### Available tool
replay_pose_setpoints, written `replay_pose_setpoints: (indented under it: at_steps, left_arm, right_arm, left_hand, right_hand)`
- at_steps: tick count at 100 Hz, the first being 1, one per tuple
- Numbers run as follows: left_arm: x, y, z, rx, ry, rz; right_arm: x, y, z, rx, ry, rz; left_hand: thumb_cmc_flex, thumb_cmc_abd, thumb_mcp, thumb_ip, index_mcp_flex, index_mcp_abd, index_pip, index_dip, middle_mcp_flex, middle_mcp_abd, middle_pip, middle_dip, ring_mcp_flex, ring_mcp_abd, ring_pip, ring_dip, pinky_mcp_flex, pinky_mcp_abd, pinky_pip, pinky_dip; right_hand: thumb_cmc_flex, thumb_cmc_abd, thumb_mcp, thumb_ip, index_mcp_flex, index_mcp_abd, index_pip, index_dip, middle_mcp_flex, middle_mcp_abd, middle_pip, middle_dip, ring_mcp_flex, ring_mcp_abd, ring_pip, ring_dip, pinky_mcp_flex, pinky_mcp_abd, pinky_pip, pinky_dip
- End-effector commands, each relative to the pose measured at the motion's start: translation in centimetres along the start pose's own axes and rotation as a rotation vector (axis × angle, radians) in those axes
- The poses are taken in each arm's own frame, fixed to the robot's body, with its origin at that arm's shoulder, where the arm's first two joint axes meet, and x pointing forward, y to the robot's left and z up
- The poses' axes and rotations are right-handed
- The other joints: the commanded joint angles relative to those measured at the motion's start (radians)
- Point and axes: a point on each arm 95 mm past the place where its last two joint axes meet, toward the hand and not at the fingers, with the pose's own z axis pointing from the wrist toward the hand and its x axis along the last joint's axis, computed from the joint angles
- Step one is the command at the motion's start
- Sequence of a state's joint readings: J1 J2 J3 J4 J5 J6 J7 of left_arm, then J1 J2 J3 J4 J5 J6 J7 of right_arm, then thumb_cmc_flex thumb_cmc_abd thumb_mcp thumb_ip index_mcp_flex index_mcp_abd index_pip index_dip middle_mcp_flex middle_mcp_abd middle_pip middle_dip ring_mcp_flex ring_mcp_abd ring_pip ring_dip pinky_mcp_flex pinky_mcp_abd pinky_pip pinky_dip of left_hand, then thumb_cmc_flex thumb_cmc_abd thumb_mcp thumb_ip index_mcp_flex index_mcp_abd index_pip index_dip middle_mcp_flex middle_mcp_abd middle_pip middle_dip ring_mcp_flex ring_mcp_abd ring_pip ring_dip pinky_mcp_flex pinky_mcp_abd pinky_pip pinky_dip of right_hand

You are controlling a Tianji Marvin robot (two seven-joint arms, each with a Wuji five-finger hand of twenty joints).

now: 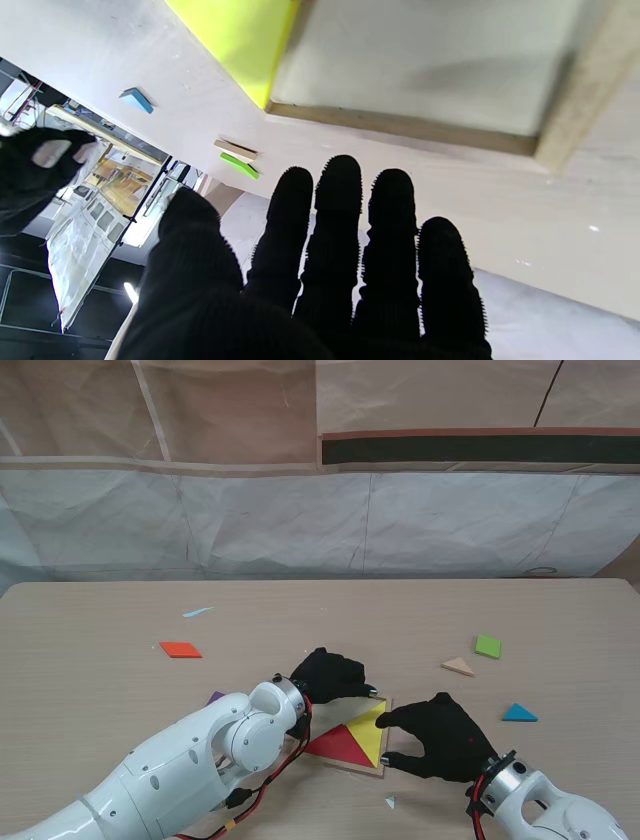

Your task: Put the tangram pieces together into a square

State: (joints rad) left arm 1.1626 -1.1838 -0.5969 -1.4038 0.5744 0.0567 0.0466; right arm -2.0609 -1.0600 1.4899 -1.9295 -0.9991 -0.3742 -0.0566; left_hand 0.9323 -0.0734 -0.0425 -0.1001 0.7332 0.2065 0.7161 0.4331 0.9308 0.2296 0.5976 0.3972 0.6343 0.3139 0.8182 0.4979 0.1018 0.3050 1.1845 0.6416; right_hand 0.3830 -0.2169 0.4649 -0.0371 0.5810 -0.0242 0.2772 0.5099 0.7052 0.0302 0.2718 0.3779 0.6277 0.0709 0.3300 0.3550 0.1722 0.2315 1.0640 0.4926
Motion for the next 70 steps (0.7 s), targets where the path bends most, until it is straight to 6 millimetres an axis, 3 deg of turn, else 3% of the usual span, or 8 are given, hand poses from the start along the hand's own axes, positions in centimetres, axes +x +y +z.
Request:
replay_pose_setpoints:
  at_steps: [1,20,42,55,70]
  left_arm:
    - [-0.7,-0.7,-0.3,0.013,-0.012,0.016]
    - [-2.7,-3.6,-2.2,0.106,-0.036,0.125]
    - [-5.8,-6.7,-6.3,0.085,-0.104,0.278]
    - [-7.2,-8.0,-9.1,0.001,-0.177,0.369]
    - [-8.7,-8.8,-11.7,-0.115,-0.272,0.415]
  right_arm:
    - [0.2,-0.3,-0.1,0.014,0.003,0.003]
    - [0.1,-0.2,-0.1,0.012,0.002,0.000]
    - [0.0,-0.2,0.0,0.002,0.003,-0.001]
    - [0.0,-0.3,0.1,-0.001,0.004,0.001]
    - [0.0,-0.4,0.1,-0.007,0.000,0.006]
  left_hand:
    - [0.009,0.034,-0.009,0.019,-0.043,-0.027,-0.017,-0.006,-0.046,-0.028,-0.039,-0.015,-0.029,-0.006,-0.025,-0.023,-0.023,-0.006,-0.020,-0.018]
    - [0.030,-0.039,-0.005,0.021,-0.193,-0.093,-0.046,0.008,-0.246,-0.091,-0.061,-0.006,-0.142,-0.078,-0.077,-0.029,-0.073,-0.044,-0.049,-0.042]
    - [0.036,-0.138,0.005,0.030,-0.346,-0.155,-0.074,0.025,-0.439,-0.172,-0.090,-0.002,-0.237,-0.146,-0.169,-0.034,-0.109,0.015,-0.121,-0.088]
    - [0.022,-0.190,0.013,0.037,-0.453,-0.139,-0.097,0.029,-0.549,-0.211,-0.104,0.012,-0.301,-0.170,-0.226,-0.031,-0.130,0.033,-0.183,-0.125]
    - [-0.002,-0.243,0.024,0.050,-0.573,-0.091,-0.147,0.015,-0.679,-0.222,-0.130,0.026,-0.371,-0.191,-0.277,-0.027,-0.158,-0.015,-0.241,-0.162]
  right_hand:
    - [0.003,0.032,-0.020,0.001,-0.002,-0.011,0.000,-0.007,-0.022,-0.001,-0.015,0.000,-0.015,-0.005,-0.016,-0.006,-0.016,0.007,-0.014,0.006]
    - [0.004,0.030,-0.020,0.001,-0.003,-0.010,0.000,-0.007,-0.023,0.000,-0.015,0.000,-0.016,-0.004,-0.016,-0.006,-0.016,0.006,-0.014,0.006]
    - [0.004,0.031,-0.020,0.001,-0.003,-0.011,0.000,-0.007,-0.024,-0.001,-0.015,-0.001,-0.017,-0.004,-0.016,-0.006,-0.017,0.006,-0.014,0.006]
    - [0.004,0.031,-0.020,0.001,-0.004,-0.011,-0.001,-0.007,-0.024,0.000,-0.015,-0.001,-0.017,-0.003,-0.016,-0.006,-0.017,0.006,-0.014,0.006]
    - [0.004,0.031,-0.020,0.001,-0.003,-0.011,0.000,-0.007,-0.023,0.000,-0.015,-0.001,-0.016,-0.004,-0.015,-0.006,-0.016,0.006,-0.014,0.006]
